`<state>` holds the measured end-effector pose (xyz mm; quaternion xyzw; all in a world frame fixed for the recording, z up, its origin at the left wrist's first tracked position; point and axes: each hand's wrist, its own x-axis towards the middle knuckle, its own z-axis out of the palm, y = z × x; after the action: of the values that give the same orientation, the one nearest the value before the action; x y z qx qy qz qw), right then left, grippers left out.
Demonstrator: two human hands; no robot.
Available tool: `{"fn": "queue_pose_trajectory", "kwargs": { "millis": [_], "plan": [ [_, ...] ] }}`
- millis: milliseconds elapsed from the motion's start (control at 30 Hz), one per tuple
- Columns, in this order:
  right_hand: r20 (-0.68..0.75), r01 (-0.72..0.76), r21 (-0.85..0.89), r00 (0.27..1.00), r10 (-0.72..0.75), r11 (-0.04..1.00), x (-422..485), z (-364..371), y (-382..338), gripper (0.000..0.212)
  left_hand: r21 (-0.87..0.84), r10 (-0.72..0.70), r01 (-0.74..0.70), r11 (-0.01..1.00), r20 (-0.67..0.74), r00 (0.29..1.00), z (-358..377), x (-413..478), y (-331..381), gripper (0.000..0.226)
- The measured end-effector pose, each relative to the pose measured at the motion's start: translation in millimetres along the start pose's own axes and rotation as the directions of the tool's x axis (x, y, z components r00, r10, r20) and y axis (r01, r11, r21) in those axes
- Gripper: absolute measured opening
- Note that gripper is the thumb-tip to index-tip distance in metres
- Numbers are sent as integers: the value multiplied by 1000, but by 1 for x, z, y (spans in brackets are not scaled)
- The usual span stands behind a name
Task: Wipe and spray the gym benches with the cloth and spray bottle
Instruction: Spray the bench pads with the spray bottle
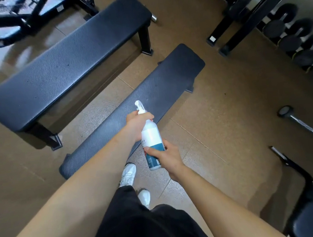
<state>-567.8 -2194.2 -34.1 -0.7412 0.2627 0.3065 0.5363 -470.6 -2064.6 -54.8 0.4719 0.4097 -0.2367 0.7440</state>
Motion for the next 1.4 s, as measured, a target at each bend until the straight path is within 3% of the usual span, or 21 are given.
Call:
{"fn": "queue_pose_trajectory", "kwargs": {
  "millis": [500,733,867,1000,1167,1400],
  "plan": [
    [142,100,59,984,-107,993,-89,16,88,49,57,73,-64,996,-171,983,-49,-85,-89,19],
    [159,98,113,980,-115,989,-119,39,116,41,55,89,-82,995,-153,984,-83,-112,-109,24],
    [141,83,120,985,-99,989,-129,61,119,43,69,71,-62,996,-143,987,-102,-115,-110,36],
    [106,47,179,992,-67,983,-141,89,120,37,91,84,-75,993,-99,992,-125,-115,-108,30],
    [54,70,126,996,-77,990,-157,140,112,42,70,36,-27,997,-123,992,-175,-115,-100,22],
    [-41,1,174,999,7,985,-190,240,107,33,192,43,-38,981,-20,999,-258,-122,-82,21]
  ]
}}
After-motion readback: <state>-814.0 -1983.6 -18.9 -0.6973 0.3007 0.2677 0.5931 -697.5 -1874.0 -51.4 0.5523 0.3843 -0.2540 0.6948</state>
